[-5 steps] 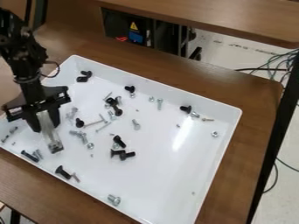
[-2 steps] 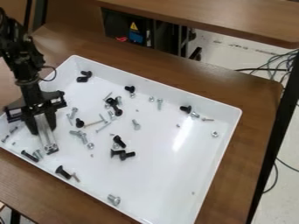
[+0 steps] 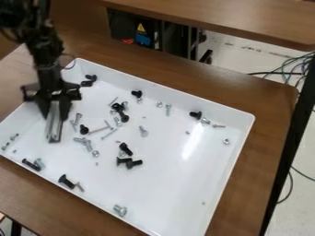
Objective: Sweep into pile
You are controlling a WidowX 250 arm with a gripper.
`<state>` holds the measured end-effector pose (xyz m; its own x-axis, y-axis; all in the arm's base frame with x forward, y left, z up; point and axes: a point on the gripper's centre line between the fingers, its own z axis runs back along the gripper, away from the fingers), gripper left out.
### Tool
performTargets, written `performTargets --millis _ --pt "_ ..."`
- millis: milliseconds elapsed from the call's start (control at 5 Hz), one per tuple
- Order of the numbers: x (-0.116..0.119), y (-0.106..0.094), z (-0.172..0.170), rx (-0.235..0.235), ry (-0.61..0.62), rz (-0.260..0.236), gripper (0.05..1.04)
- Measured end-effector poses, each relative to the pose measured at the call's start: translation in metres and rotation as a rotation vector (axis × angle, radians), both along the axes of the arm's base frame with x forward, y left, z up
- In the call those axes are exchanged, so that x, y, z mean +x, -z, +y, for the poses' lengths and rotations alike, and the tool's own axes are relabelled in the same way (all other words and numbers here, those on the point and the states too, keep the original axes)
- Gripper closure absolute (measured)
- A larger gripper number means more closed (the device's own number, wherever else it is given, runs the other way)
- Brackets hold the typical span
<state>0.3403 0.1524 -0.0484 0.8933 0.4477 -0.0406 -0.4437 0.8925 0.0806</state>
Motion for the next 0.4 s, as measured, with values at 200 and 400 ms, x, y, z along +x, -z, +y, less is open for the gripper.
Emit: performTargets --millis 200,400 --pt "0.025 0.001 -0.002 0.001 0.223 -0.031 0.726" --pt "0.041 0.003 -0.005 0.016 0.377 -0.108 0.726"
